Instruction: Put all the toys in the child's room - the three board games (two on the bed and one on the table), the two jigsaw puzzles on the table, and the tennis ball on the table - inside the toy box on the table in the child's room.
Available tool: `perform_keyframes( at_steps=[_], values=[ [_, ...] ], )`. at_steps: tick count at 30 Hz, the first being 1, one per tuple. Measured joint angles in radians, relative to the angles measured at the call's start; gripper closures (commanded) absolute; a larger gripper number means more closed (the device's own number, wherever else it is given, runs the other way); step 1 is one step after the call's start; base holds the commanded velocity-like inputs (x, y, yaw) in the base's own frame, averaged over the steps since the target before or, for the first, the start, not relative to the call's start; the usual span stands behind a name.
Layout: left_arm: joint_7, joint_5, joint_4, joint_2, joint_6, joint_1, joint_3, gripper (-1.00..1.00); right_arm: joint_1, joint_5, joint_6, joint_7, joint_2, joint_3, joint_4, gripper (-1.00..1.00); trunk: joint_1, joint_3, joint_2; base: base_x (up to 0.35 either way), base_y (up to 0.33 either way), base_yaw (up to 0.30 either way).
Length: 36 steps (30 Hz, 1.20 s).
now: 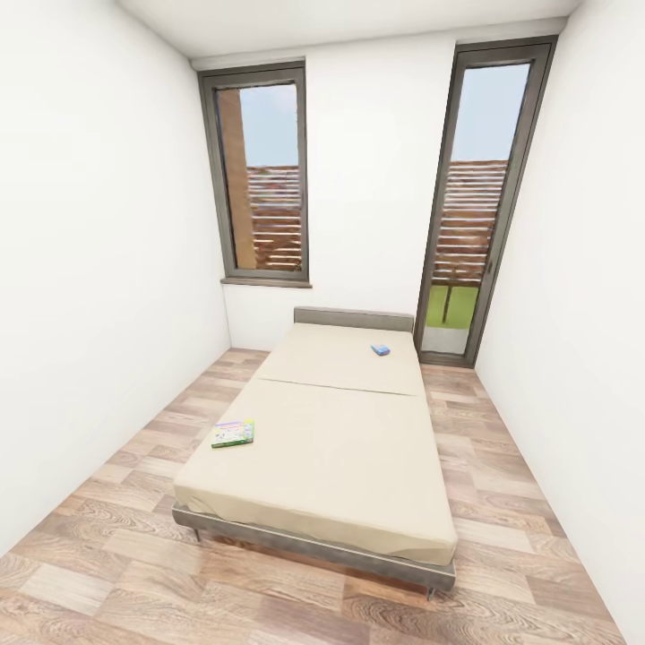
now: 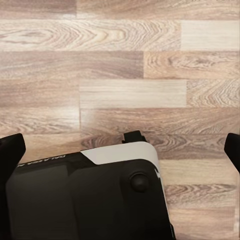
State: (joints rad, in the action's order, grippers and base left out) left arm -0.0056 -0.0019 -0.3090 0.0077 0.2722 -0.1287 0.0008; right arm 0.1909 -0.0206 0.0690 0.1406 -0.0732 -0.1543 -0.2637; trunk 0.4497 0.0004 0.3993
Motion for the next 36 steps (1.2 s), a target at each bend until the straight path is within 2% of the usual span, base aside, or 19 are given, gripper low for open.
perform_keyframes(
  at_steps=[11,36],
  values=[
    [0.000,0.005,0.040,-0.005,-0.001,-0.006,0.002,-1.00,0.000,0.011,0.001,0.000,-0.006,0.011,0.001,-1.00,0.000,0.000,0.000,0.000,0.000,0.000],
    [-0.006,0.000,0.044,-0.005,-0.012,-0.006,-0.004,-1.00,0.000,0.003,0.002,0.000,-0.007,0.010,0.001,-1.00,0.000,0.000,0.000,0.000,0.000,0.000]
  ],
)
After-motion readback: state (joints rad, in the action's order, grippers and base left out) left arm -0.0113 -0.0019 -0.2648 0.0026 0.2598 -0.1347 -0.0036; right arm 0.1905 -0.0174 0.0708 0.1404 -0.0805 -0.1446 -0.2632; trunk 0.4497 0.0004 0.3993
